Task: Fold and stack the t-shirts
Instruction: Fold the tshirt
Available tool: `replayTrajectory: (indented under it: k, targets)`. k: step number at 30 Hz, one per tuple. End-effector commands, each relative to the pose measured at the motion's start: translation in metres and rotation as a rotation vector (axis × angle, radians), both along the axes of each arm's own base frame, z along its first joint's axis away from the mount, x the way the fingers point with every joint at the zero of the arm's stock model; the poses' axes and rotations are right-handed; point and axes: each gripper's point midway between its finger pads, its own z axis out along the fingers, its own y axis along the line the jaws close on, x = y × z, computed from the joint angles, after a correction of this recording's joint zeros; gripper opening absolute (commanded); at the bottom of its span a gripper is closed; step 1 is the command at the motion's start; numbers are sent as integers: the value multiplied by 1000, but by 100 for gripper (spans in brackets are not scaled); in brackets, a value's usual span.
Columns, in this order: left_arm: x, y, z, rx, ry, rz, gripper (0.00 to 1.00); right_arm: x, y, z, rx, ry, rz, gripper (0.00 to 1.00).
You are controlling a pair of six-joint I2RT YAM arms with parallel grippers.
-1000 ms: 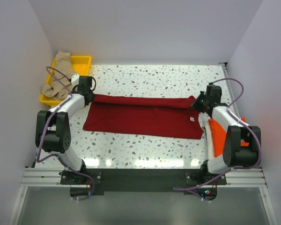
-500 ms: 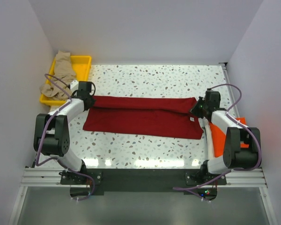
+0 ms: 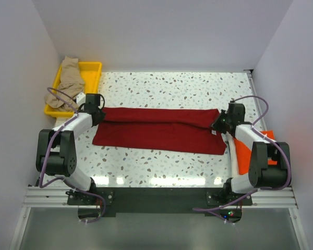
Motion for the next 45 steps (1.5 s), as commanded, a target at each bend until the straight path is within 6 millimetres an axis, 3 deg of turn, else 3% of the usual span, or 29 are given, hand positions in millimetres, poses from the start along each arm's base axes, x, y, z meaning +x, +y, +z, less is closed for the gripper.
replayTrajectory:
  k: [1, 7, 10, 14, 15, 17, 18, 19, 20, 22, 23, 25, 29, 39, 45]
  targets:
    - [9, 6, 17, -26, -93, 29, 1, 4, 0, 11, 7, -46, -8, 7]
    - [9, 3, 33, -65, -162, 16, 35, 1, -4, 25, -20, -70, -4, 33]
    - [10, 1, 49, -78, -202, 6, 45, 3, -4, 40, -29, -97, 6, 40]
    - [15, -11, 67, -113, -250, -49, 47, 20, 5, 60, -67, -136, 45, 43]
    - [16, -19, 69, -130, -253, -80, 47, 22, 19, 61, -78, -139, 90, 43]
    - [17, -27, 74, -139, -260, -118, 47, 32, 25, 55, -106, -118, 97, 43]
    - [16, -37, 76, -149, -258, -149, 47, 40, 34, 62, -120, -139, 117, 43]
    - [14, -41, 77, -143, -253, -172, 47, 45, 38, 51, -130, -111, 127, 43]
    - [12, -44, 81, -144, -256, -185, 47, 57, 40, 58, -148, -132, 120, 43]
    - [6, -57, 87, -160, -263, -249, 48, 66, 51, 46, -172, -109, 146, 43]
    - [3, -65, 89, -182, -264, -289, 48, 76, 59, 51, -176, -125, 159, 43]
    - [-5, -66, 93, -176, -258, -320, 48, 86, 63, 39, -209, -104, 165, 43]
    - [-18, -74, 105, -177, -268, -400, 48, 106, 75, 39, -264, -129, 168, 44]
    - [-39, -81, 130, -116, -309, -554, 50, 121, 96, 10, -335, -115, 229, 49]
    - [-44, -85, 124, -98, -291, -617, 50, 121, 101, -2, -339, -103, 247, 49]
